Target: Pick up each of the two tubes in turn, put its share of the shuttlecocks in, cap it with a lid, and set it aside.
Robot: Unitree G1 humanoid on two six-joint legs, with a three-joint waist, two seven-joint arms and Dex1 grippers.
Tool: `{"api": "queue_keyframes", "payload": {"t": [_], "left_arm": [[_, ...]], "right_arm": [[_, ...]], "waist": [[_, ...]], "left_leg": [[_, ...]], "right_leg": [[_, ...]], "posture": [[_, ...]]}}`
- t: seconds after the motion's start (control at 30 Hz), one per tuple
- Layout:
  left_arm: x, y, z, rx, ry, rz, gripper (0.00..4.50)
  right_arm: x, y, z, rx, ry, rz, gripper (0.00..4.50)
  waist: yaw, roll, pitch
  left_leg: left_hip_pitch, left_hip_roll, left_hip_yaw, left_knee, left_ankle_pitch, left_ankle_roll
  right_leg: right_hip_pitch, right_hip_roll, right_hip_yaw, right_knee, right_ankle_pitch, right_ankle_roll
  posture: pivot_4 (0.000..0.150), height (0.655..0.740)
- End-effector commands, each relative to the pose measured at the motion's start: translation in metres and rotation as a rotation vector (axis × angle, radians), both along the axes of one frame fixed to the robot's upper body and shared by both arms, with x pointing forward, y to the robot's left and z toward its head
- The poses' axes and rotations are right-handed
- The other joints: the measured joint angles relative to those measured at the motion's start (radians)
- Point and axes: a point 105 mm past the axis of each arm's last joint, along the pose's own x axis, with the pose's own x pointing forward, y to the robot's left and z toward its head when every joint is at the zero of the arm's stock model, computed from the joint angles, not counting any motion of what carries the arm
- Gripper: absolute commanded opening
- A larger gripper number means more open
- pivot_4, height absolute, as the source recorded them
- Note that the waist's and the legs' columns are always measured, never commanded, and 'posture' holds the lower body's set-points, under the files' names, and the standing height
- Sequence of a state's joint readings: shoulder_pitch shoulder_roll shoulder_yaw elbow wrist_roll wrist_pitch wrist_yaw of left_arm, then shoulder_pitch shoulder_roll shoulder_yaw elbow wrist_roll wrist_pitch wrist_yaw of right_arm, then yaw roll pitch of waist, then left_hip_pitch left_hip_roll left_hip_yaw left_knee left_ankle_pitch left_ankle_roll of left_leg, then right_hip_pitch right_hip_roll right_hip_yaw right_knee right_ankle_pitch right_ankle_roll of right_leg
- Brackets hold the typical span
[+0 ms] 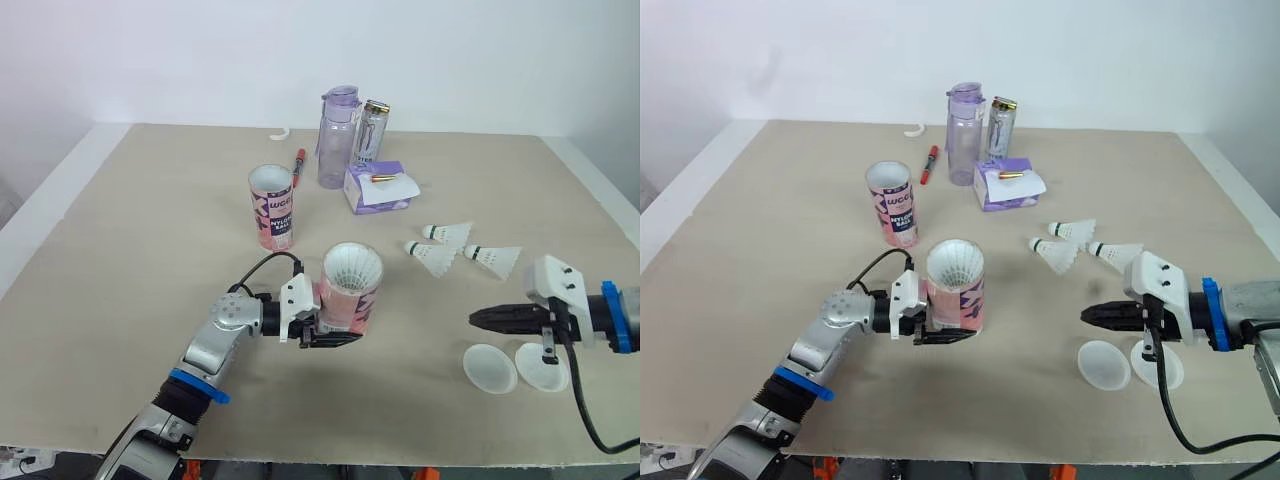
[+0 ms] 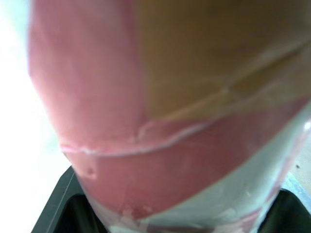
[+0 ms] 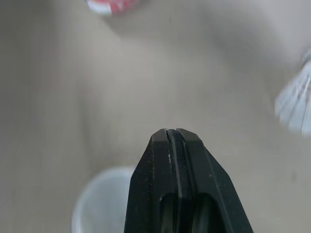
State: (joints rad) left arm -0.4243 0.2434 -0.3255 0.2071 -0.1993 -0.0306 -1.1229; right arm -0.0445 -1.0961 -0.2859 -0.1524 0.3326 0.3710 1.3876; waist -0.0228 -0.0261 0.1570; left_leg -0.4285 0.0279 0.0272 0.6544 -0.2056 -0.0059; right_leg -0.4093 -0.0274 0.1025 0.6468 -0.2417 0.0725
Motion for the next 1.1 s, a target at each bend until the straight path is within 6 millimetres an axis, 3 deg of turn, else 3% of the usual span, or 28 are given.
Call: {"api": "queue_keyframes", "payload": {"t": [0.03,0.23,0.37,0.4,0.47,0.5,0.57,0.6,0.63,0.8,1.1], "left_arm": [[-0.005,-0.003,-0.007,0.023,-0.018,-0.049,2.8],[-0.011,-0.002,-0.024,0.118,-0.021,-0.087,2.8],[-0.01,-0.001,-0.027,0.136,-0.032,-0.092,2.8],[-0.01,-0.002,-0.027,0.134,-0.033,-0.092,2.8],[-0.01,-0.002,-0.026,0.13,-0.036,-0.091,2.8],[-0.01,-0.002,-0.026,0.125,-0.039,-0.088,2.8],[-0.009,-0.003,-0.025,0.114,-0.043,-0.082,2.8],[-0.008,-0.003,-0.024,0.109,-0.048,-0.077,2.8],[-0.008,-0.003,-0.023,0.1,-0.052,-0.071,2.8],[-0.006,-0.004,-0.02,0.058,-0.039,-0.038,2.8],[-0.005,-0.002,-0.018,0.015,0.03,0.006,2.8]], "right_arm": [[0.001,-0.015,0.008,-0.048,-0.044,-0.031,0.15],[-0.004,-0.025,0.003,-0.066,0.008,-0.056,0.15],[-0.006,-0.032,-0.002,-0.091,0.066,-0.073,0.93],[-0.005,-0.033,-0.003,-0.097,0.065,-0.074,1.58],[-0.003,-0.034,-0.008,-0.121,0.08,-0.073,2.27],[-0.002,-0.034,-0.012,-0.129,0.097,-0.076,3.04],[0.0,-0.033,-0.017,-0.136,0.114,-0.078,3.47],[0.002,-0.032,-0.018,-0.137,0.115,-0.082,4.15],[0.004,-0.031,-0.02,-0.137,0.118,-0.089,4.29],[0.013,-0.027,-0.026,-0.15,0.134,-0.113,4.29],[0.009,-0.019,-0.029,-0.265,0.161,-0.088,4.29]], "waist": [[0.0,0.0,0.0],[0.001,0.001,0.0],[0.001,0.002,-0.001],[0.001,0.001,-0.001],[0.001,0.002,-0.001],[0.001,0.002,-0.001],[0.001,0.002,-0.001],[0.001,0.002,-0.001],[0.001,0.002,-0.001],[0.002,0.003,-0.001],[0.002,0.004,-0.002]], "left_leg": [[0.0,0.0,0.0,0.0,0.0,0.0],[0.001,0.0,0.0,0.0,0.0,0.0],[0.001,0.0,0.0,0.0,0.0,0.0],[0.002,0.0,0.0,0.0,0.0,0.0],[0.002,0.0,0.0,0.0,0.0,0.0],[0.003,0.0,0.0,0.0,0.0,0.0],[0.003,0.0,0.0,0.0,0.0,0.0],[0.003,0.0,0.0,0.0,0.0,0.0],[0.003,0.0,0.0,0.0,0.0,0.0],[0.003,0.0,0.0,0.0,0.0,0.0],[0.003,0.0,0.001,0.0,0.0,0.0]], "right_leg": [[0.0,0.0,0.0,0.0,0.0,0.0],[0.001,0.001,0.001,0.0,0.0,0.0],[0.002,0.001,0.001,0.0,0.0,0.0],[0.002,0.001,0.001,0.0,0.0,0.0],[0.002,0.001,0.001,0.0,0.0,0.0],[0.003,0.001,0.001,0.0,0.0,0.0],[0.003,0.001,0.001,0.0,0.0,0.0],[0.003,0.001,0.001,0.0,0.0,0.0],[0.003,0.001,0.001,0.0,0.0,0.0],[0.003,0.0,0.002,0.0,0.0,0.0],[0.003,0.001,0.002,0.0,0.0,0.0]], "posture": [[0.15,0.74],[0.15,0.74],[0.15,0.74],[0.15,0.74],[0.15,0.74],[0.15,0.74],[0.15,0.74],[0.15,0.74],[0.15,0.74],[0.15,0.74],[0.15,0.74]]}}
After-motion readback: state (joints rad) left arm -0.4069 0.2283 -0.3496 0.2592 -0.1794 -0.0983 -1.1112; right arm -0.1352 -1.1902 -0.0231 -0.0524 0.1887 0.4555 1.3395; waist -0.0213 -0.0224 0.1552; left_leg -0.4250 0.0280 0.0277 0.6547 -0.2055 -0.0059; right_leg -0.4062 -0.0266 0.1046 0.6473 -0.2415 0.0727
